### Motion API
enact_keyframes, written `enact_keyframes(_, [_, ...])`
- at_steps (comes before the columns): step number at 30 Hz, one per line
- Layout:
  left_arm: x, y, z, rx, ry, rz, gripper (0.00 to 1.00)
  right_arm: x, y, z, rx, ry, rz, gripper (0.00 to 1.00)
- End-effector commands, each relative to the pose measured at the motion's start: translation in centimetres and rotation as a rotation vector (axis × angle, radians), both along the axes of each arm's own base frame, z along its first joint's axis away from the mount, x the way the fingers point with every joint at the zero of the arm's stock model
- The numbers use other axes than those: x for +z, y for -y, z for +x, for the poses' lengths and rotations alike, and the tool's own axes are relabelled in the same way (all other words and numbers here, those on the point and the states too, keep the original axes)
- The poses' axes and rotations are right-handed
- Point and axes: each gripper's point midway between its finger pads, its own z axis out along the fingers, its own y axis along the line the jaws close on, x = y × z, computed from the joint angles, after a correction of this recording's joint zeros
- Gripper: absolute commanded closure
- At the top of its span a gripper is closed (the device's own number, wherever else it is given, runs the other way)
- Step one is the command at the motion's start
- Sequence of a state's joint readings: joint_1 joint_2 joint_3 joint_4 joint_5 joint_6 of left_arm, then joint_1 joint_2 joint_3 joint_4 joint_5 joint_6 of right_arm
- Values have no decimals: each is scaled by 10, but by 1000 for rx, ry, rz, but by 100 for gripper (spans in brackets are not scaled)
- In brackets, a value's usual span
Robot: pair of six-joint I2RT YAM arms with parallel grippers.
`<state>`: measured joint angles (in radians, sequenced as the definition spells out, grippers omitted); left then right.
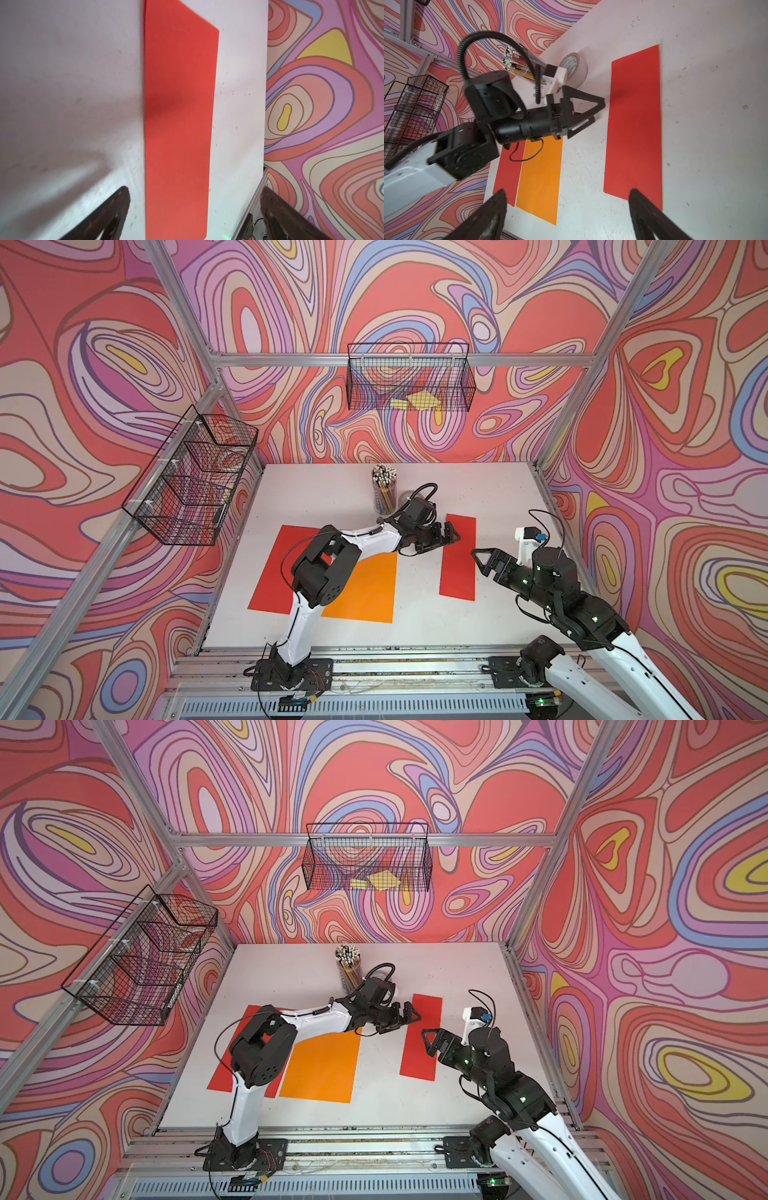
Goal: Fold the rectangular paper in half along the long edge
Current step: Place the paper at the center of the board, then adjust the paper at the center of the board.
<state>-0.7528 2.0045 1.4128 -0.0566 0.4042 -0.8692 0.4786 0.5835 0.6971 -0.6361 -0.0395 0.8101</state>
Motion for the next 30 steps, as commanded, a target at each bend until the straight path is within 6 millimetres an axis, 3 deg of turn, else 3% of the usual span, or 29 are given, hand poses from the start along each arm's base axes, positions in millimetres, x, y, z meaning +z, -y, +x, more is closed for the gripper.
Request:
enact_keyframes(1, [83,-59,10,106,309,190,1,0,-8,4,37,5,-2,7])
enact_keyframes(5, [168,-160,-12,340,559,349,1,10,-18,10,77,58,18,11])
enact_keyframes(9, [246,-234,-47,504,786,340,1,35,-22,16,92,179,55,9])
enact_keyframes(12, [277,-267,-70,544,882,343,1,42,-37,22,161,204,64,9])
enact_keyframes(14, [282,-288,-84,567,891,374,1,34,-57,31,236,150,71,10])
enact_keyframes(16, [272,-302,-93,546,878,443,1,22,-77,40,303,81,101,14])
enact_keyframes(21, [200,-320,-105,447,670,616,13,-16,-115,57,401,-52,151,16])
enact_keyframes(26, [103,-318,-93,428,294,485,27,-56,-146,64,487,-168,113,16])
enact_keyframes(30, [57,-313,-81,439,142,440,37,-92,-168,60,547,-254,85,16])
